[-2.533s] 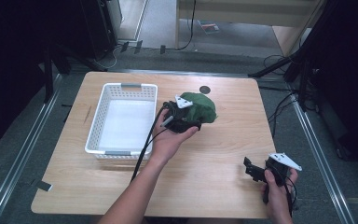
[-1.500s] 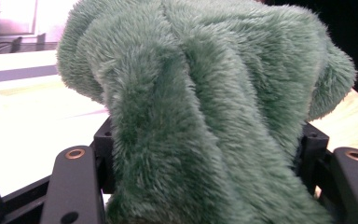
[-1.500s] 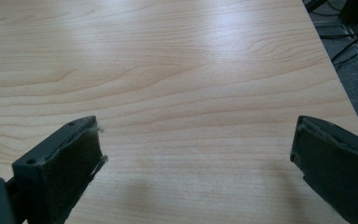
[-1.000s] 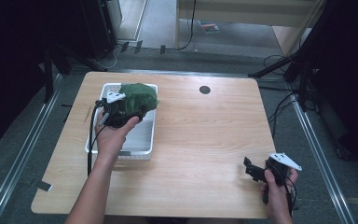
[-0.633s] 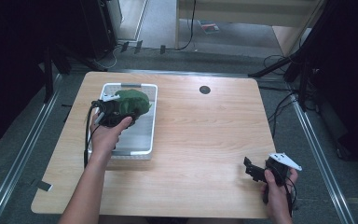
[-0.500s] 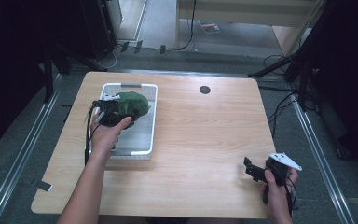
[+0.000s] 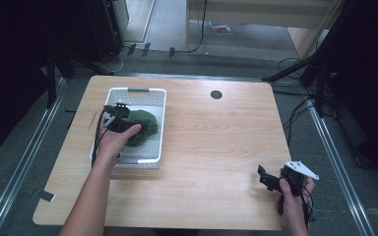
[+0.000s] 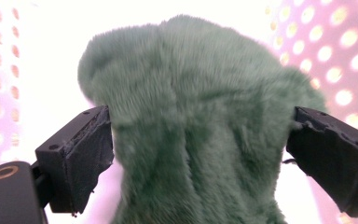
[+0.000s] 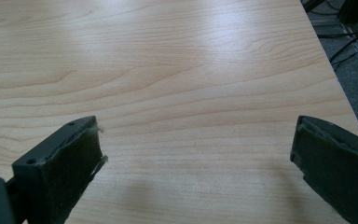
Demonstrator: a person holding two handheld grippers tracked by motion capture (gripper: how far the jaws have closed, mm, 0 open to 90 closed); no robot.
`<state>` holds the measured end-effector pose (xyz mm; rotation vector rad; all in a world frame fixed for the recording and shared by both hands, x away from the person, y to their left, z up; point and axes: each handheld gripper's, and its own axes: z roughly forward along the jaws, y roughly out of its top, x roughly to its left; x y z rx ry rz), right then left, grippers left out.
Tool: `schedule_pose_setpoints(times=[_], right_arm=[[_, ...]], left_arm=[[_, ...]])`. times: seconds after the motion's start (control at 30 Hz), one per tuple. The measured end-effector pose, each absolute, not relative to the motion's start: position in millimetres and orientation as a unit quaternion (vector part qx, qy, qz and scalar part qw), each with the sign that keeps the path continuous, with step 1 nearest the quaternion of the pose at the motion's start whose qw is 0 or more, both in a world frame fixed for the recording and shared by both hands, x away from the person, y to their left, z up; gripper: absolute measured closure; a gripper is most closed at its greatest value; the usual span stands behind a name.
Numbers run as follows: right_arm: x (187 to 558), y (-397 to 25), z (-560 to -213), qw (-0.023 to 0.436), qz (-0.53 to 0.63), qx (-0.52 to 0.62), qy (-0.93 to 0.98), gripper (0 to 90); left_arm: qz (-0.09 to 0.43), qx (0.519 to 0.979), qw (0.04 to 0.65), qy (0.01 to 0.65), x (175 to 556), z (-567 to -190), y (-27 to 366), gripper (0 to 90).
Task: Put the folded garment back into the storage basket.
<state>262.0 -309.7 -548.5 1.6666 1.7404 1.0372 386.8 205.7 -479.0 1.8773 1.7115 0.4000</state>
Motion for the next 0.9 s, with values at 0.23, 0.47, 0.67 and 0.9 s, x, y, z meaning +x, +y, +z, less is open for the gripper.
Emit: schedule_pose_setpoints(times=[0.23, 0.47, 0.67, 0.9], right_arm=[[261.9, -309.5, -548.4, 0.256, 0.382, 0.613, 0.642, 1.8], [261.8, -309.0, -548.3, 0.258, 0.379, 0.614, 0.643, 1.8], [261.7, -309.1, -548.3, 0.258, 0.38, 0.613, 0.643, 1.8], [261.6, -308.9, -548.3, 0.258, 0.38, 0.612, 0.644, 1.8]], left_arm=[[0.16, 0.695, 0.315, 0.626, 376.0, -465.8, 210.0, 7.9], [0.176, 0.67, 0.385, 0.61, 356.7, -446.6, 219.9, 3.7], [0.193, 0.654, 0.432, 0.591, 338.3, -436.7, 226.7, 2.7], [0.213, 0.641, 0.45, 0.584, 320.1, -429.6, 236.6, 2.7]])
